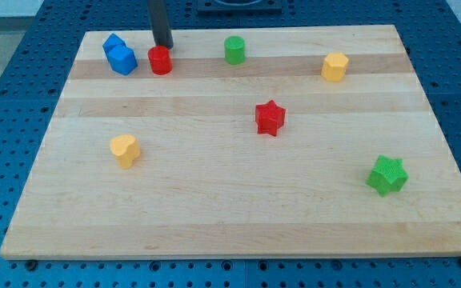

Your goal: Push the red circle vertical to the red star

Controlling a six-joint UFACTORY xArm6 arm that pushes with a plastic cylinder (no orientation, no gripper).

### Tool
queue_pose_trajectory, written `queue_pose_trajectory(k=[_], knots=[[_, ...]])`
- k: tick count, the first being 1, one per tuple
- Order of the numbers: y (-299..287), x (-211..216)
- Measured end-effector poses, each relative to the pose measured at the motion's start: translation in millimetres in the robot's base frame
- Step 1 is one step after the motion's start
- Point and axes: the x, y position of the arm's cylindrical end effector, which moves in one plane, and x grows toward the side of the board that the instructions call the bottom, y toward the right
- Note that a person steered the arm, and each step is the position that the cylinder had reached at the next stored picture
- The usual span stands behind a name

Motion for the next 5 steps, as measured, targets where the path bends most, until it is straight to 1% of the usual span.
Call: queue_pose_trajectory(k=[2,4,5], knots=[[-5.4,0.2],[-5.4,11.8],[-5.4,24.9]])
